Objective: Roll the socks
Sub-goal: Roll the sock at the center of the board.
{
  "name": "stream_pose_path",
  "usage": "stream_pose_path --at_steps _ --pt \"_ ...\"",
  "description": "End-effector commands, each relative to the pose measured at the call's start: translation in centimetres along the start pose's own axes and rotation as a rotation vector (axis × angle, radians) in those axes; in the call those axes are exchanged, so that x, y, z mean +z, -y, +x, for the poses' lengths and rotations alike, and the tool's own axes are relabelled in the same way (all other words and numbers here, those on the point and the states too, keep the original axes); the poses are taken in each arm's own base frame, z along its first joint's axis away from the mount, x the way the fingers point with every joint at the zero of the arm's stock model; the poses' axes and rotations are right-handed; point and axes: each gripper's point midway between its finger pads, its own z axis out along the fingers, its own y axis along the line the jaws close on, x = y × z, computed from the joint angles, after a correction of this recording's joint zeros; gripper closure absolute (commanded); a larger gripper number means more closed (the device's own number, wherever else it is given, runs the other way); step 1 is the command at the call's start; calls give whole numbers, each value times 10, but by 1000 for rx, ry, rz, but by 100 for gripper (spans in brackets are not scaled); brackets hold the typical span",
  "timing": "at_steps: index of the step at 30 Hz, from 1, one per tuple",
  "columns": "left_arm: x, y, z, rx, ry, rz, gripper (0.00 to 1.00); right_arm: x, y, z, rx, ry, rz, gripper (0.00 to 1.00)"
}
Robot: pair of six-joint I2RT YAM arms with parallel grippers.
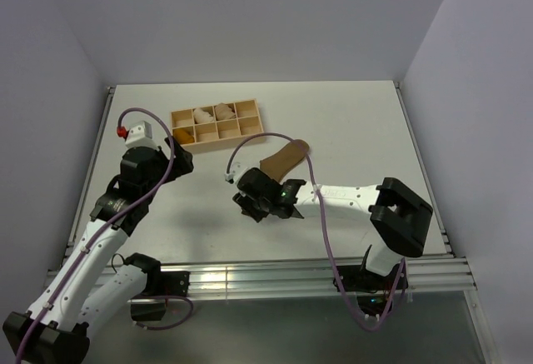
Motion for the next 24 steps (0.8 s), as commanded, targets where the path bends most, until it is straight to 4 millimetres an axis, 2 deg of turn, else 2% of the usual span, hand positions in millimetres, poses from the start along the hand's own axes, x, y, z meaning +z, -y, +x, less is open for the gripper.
stream_pose_path --at_steps 1,5,12,14,24 --pt "0 4 -9 -17 25 8 0 -4 2 -1 -61 10 -12 49" --pt "1 3 -9 -18 22 7 0 2 6 8 -118 -15 0 48" --pt "2 2 -9 -18 20 2 0 9 12 7 -181 -17 45 44" --pt "1 2 -8 -20 21 4 1 12 7 8 -207 -28 39 40" --pt "1 2 -8 -20 20 6 1 23 -3 18 -252 -64 15 40"
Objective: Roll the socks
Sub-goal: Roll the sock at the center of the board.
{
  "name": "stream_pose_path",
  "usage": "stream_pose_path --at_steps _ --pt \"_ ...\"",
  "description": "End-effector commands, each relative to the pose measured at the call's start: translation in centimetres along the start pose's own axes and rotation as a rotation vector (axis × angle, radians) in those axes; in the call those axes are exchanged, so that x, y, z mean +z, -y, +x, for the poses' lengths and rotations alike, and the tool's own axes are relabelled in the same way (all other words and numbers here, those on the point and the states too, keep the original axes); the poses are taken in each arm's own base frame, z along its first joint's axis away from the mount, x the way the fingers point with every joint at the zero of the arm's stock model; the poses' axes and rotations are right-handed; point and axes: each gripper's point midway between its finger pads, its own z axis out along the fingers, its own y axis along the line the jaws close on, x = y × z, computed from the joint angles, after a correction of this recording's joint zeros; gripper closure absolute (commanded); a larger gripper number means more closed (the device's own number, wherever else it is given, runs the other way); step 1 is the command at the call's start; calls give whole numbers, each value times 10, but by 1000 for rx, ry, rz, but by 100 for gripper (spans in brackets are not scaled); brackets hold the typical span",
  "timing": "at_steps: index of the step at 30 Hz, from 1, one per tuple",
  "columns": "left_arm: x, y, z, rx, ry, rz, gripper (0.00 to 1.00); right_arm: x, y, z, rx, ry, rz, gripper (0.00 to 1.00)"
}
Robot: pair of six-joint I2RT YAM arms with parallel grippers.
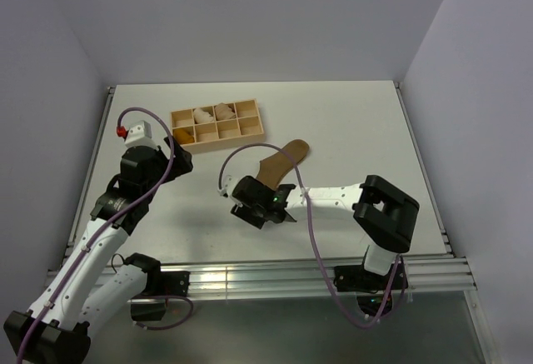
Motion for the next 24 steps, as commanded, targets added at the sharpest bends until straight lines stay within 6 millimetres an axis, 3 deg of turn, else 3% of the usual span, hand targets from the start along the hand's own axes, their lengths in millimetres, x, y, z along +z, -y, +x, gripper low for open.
stream_pose_path --at_steps 1,11,21,24 --pt "-1 5 -8 -17 19 16 0 3 1 -13 -28 29 18 40" --pt "0 5 -6 -16 15 19 0 10 -7 -13 -63 4 14 42" --pt "-1 5 -6 -20 16 21 1 26 2 6 -54 -62 95 51" --pt "-1 6 -6 -17 10 22 0 28 0 9 -39 -67 94 60"
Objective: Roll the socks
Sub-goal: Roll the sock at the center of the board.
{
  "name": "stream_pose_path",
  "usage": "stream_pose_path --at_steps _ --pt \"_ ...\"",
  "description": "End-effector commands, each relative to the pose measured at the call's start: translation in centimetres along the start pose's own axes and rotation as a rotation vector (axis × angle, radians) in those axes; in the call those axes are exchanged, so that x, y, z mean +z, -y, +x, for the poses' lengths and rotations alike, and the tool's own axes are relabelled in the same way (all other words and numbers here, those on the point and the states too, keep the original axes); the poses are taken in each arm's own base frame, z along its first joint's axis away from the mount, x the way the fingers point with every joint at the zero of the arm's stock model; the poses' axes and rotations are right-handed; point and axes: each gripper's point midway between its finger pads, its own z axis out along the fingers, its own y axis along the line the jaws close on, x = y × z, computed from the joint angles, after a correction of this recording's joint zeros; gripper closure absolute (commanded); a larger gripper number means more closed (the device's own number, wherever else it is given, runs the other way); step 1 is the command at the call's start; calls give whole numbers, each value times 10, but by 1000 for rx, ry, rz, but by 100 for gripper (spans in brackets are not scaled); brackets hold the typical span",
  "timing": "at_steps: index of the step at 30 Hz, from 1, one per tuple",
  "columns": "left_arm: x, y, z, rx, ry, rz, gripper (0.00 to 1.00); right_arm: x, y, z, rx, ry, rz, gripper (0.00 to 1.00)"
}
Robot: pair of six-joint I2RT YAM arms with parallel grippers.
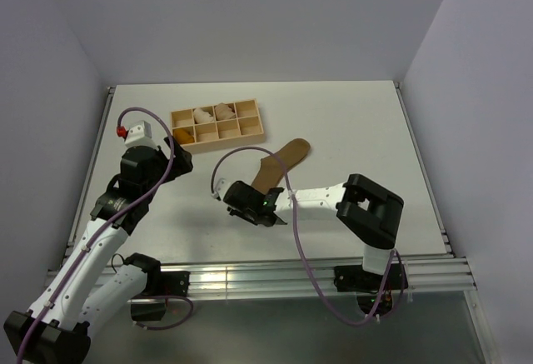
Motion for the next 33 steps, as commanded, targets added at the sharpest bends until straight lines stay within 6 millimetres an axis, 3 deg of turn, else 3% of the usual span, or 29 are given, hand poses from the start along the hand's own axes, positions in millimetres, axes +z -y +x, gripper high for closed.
stream_pose_path --at_steps 1,7,12,19,20,24,33 --pt "-1 5 -5 -17 10 20 1 9 -3 14 7 -52 14 66" --pt "0 9 -3 -26 -2 41 1 6 -11 6 87 -23 -47 88" --pt "2 18 14 -74 -73 86 1 -2 -21 -13 239 36 -175 98" --pt "7 24 41 -161 -153 127 3 -5 -5 -31 482 93 -342 100" --pt "8 25 45 -179 -164 136 4 -4 6 -28 527 94 -350 100" --pt "14 28 72 -224 -231 175 5 0 20 -26 657 98 -443 100" --pt "23 37 114 -239 -304 215 6 -7 34 -30 860 147 -707 100"
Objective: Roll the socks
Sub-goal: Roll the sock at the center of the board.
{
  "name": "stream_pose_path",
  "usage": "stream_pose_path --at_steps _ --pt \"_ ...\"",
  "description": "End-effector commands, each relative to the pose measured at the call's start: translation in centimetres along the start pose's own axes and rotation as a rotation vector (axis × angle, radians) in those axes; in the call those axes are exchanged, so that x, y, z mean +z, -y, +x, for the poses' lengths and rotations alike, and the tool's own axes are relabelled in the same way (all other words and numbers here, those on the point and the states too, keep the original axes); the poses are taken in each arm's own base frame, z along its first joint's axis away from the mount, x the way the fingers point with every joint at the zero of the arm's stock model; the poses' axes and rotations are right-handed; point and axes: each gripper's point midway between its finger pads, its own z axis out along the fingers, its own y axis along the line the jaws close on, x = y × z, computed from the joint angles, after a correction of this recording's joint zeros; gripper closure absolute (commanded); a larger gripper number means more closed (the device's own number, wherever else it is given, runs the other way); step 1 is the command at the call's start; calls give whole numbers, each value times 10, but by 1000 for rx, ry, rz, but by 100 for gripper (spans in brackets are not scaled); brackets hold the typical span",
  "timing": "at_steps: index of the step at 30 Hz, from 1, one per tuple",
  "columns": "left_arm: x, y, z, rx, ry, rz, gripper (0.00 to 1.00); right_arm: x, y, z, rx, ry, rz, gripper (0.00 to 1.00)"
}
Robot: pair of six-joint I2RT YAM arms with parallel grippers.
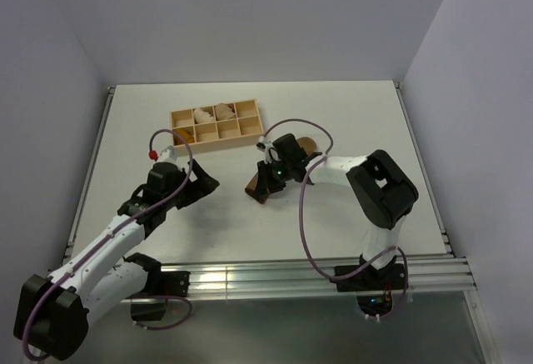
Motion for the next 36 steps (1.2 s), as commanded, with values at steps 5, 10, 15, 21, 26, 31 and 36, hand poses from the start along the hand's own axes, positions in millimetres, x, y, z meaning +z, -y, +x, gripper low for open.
stream_pose_path --at_steps 5,10,15,21,26,31,36 --pt "13 28 9 2 6 102 7 1 -14 -7 142 -11 -186 100" --pt "24 34 27 24 -40 103 10 6 5 -2 235 -29 -173 100" --pt "38 33 37 45 -54 76 15 8 20 3 310 -33 -174 99" --pt "52 42 48 75 -76 64 18 10 29 2 333 -44 -170 99" --pt "70 42 58 115 -101 25 22 11 32 5 341 -57 -174 99" --pt "88 42 62 147 -103 -6 24 11 33 5 339 -67 -176 99" --pt "100 42 62 161 -101 -35 27 11 33 6 336 -66 -175 99"
